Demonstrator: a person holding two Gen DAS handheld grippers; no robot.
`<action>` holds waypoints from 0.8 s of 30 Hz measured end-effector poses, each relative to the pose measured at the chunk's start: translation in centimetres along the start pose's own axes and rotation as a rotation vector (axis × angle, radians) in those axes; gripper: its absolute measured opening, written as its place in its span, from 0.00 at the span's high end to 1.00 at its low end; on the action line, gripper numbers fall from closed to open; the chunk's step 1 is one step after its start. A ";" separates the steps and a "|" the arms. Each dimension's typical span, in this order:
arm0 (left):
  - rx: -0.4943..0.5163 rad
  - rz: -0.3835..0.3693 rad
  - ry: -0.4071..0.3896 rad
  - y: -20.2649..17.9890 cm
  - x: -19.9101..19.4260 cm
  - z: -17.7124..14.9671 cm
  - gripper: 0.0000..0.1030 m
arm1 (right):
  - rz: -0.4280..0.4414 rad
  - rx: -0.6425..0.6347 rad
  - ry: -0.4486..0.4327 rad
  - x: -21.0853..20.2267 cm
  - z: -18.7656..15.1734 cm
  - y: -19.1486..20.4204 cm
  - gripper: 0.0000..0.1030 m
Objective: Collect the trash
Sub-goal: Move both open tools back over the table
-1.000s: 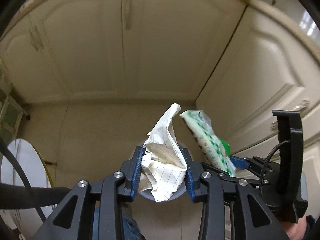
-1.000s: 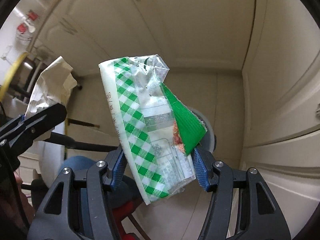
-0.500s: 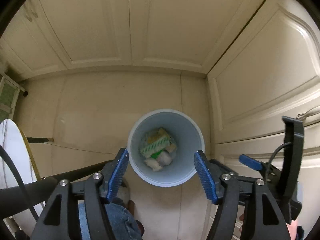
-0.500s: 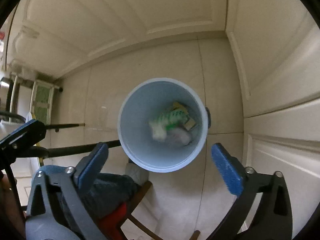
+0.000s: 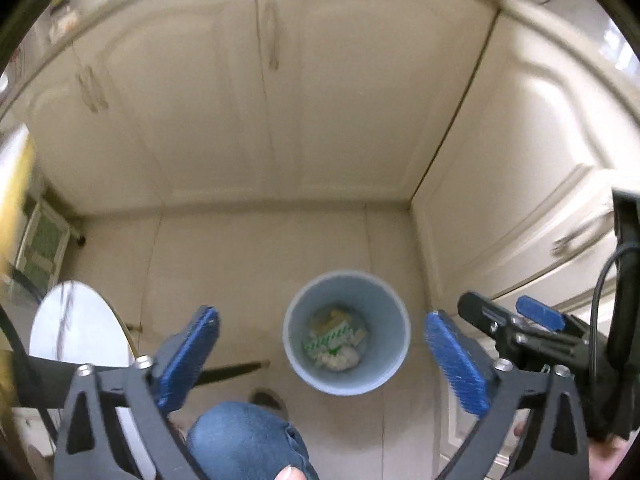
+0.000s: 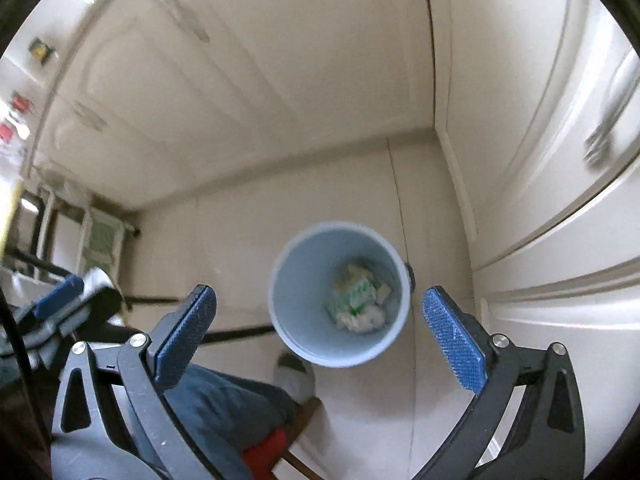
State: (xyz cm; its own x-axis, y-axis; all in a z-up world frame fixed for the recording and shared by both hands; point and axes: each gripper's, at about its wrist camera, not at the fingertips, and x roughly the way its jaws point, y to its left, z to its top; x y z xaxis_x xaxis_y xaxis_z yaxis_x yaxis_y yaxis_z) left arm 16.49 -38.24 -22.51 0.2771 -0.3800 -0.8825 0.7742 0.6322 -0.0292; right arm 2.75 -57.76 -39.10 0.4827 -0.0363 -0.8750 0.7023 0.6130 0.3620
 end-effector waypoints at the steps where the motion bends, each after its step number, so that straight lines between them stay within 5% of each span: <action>1: 0.011 -0.003 -0.020 -0.2 -1.0 -0.4 0.01 | -0.001 0.001 -0.029 -1.5 0.3 0.5 0.00; 11: 0.050 -0.034 -0.286 0.4 -14.1 -3.5 0.01 | 0.069 -0.023 -0.293 -14.4 1.3 6.2 0.00; 18: -0.062 0.046 -0.447 6.3 -23.2 -9.4 0.01 | 0.169 -0.195 -0.434 -21.5 0.4 16.0 0.00; 24: -0.187 0.176 -0.536 12.4 -29.2 -15.2 0.01 | 0.256 -0.385 -0.467 -23.7 -2.4 26.1 0.00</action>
State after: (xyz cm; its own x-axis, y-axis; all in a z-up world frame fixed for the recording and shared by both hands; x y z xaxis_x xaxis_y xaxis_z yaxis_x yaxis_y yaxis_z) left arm 9.37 -9.07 -4.20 0.6788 -0.5157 -0.5228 0.5906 0.8065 -0.0286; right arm 8.40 -38.99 -9.69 0.8469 -0.1373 -0.5137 0.3396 0.8831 0.3238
